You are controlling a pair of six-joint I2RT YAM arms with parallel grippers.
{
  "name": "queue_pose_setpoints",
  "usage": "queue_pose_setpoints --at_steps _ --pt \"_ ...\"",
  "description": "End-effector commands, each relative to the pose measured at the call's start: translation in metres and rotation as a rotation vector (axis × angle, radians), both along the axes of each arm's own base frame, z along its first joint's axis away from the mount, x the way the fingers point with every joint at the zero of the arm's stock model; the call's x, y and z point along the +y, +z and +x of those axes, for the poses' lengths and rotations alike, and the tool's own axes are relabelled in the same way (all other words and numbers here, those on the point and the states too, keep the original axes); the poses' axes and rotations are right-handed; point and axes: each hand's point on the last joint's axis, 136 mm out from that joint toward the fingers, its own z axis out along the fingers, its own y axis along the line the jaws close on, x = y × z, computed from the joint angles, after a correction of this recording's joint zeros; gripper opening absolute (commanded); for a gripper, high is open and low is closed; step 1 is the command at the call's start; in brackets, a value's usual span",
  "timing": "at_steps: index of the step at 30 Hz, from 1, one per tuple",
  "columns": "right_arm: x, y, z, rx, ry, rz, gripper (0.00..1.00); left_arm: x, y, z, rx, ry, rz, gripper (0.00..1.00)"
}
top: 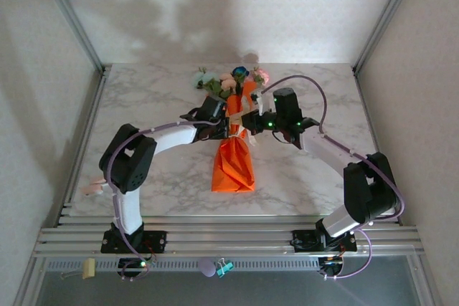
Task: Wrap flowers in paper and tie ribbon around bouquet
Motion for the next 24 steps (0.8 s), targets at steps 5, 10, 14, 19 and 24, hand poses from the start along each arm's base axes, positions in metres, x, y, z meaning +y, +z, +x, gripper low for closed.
queue_pose_setpoints --at_steps 5,10,14,19,24 --pt "0.008 -0.004 -0.001 0.056 0.022 -0.006 0.0 0.008 0.026 0.001 0.004 0.159 -0.162 0.0" --pt "0.012 -0.006 0.003 0.106 0.03 -0.023 0.0 0.014 0.031 -0.005 -0.008 0.144 -0.125 0.0" --pt "0.018 -0.011 0.01 0.194 0.032 -0.043 0.0 0.018 0.027 -0.001 -0.031 0.155 -0.131 0.21" --pt "0.022 -0.016 0.017 0.248 0.015 -0.053 0.0 0.015 0.023 0.007 -0.029 0.156 -0.136 0.4" --pt "0.022 -0.012 0.017 0.243 0.012 -0.044 0.0 0.014 0.015 0.007 0.023 0.167 -0.125 0.41"
